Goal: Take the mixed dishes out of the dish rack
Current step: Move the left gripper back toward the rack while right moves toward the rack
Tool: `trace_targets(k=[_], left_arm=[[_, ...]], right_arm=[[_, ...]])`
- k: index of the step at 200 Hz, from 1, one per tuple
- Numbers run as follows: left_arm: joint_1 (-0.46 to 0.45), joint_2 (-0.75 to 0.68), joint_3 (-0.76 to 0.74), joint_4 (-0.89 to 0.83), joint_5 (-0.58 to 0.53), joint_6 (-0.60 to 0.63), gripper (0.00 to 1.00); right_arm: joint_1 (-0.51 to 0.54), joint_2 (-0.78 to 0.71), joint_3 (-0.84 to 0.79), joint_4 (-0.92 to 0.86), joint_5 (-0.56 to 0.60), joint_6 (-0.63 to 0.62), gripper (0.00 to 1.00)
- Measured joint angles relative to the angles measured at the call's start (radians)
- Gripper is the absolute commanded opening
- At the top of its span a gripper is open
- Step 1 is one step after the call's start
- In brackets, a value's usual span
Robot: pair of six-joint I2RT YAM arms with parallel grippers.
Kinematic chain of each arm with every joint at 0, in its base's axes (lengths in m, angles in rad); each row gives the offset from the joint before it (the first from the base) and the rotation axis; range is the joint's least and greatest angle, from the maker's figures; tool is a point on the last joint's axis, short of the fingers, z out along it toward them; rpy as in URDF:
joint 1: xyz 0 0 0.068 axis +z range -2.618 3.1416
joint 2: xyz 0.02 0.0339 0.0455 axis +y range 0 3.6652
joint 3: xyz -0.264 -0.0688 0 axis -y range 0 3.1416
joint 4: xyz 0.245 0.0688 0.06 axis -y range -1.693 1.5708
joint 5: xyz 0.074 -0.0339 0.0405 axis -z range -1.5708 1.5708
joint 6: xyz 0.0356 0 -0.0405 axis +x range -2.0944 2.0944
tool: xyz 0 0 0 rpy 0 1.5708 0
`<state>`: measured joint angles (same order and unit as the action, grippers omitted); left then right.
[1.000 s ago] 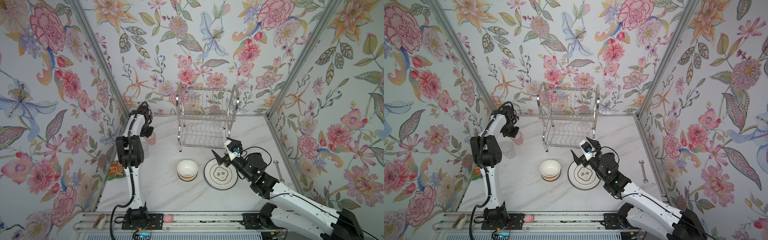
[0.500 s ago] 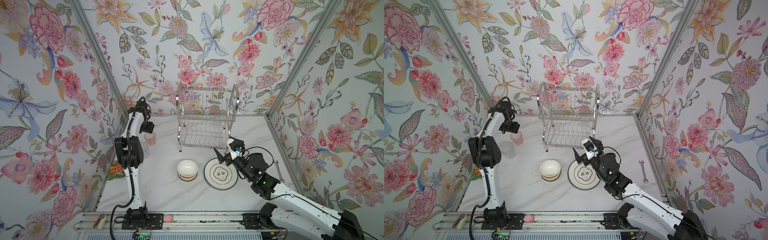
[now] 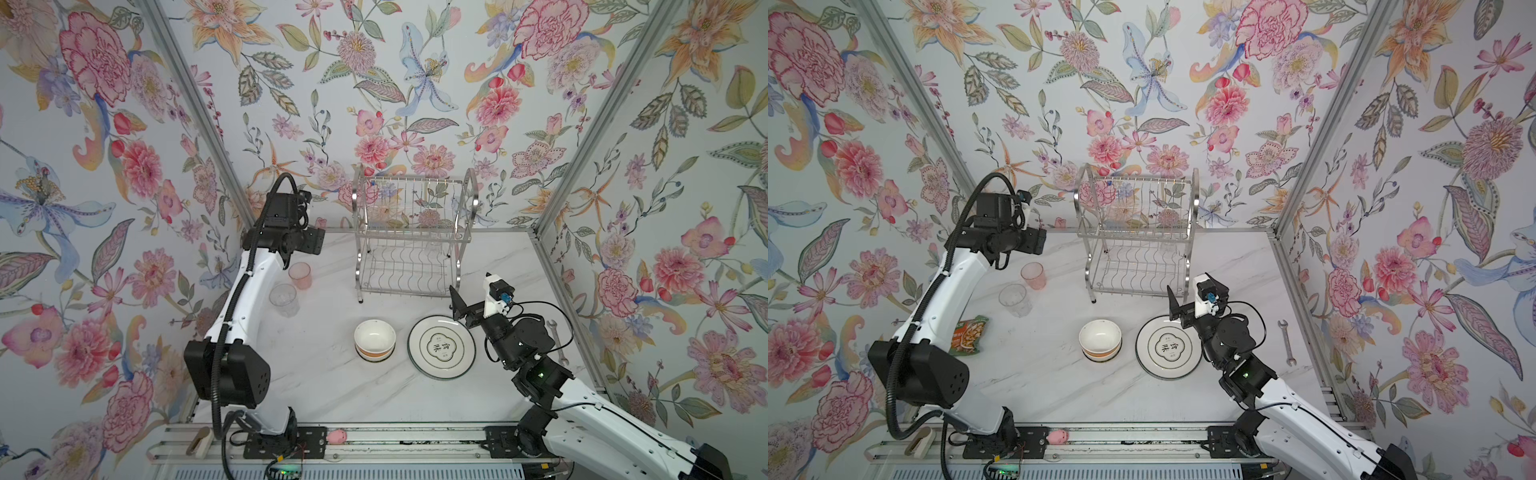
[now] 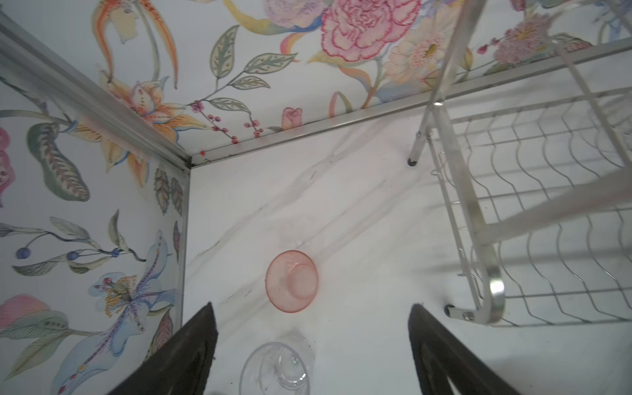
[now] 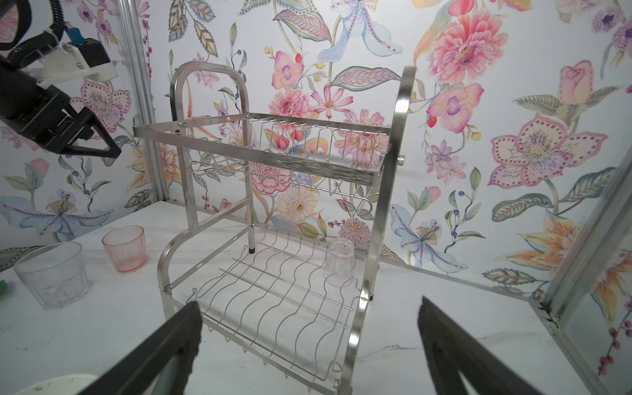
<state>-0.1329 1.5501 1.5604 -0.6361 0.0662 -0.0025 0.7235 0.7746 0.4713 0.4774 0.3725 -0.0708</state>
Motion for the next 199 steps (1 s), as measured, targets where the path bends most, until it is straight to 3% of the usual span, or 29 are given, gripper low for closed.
trace_targets(k=[49, 97, 125, 199], left_arm=[[-0.107, -0.195, -0.435, 0.233, 0.092, 0.008, 0.89], [-0.191, -0.241, -0.65, 0.498, 0.071, -0.085, 0.89], [-0.214, -0.213, -0.723, 0.652, 0.048, -0.149, 0.89], [-0.254, -0.027, -0.729, 0.912, 0.024, -0.2, 0.8]], right_arm=[[-0.088, 0.004, 0.008, -0.061, -0.024, 0.051, 0.99], [-0.131, 0.047, 0.039, -0.075, -0.069, 0.099, 0.99], [-0.131, 0.081, 0.039, -0.075, -0.093, 0.137, 0.99], [-0.131, 0.085, 0.039, -0.077, -0.1, 0.176, 0.99]])
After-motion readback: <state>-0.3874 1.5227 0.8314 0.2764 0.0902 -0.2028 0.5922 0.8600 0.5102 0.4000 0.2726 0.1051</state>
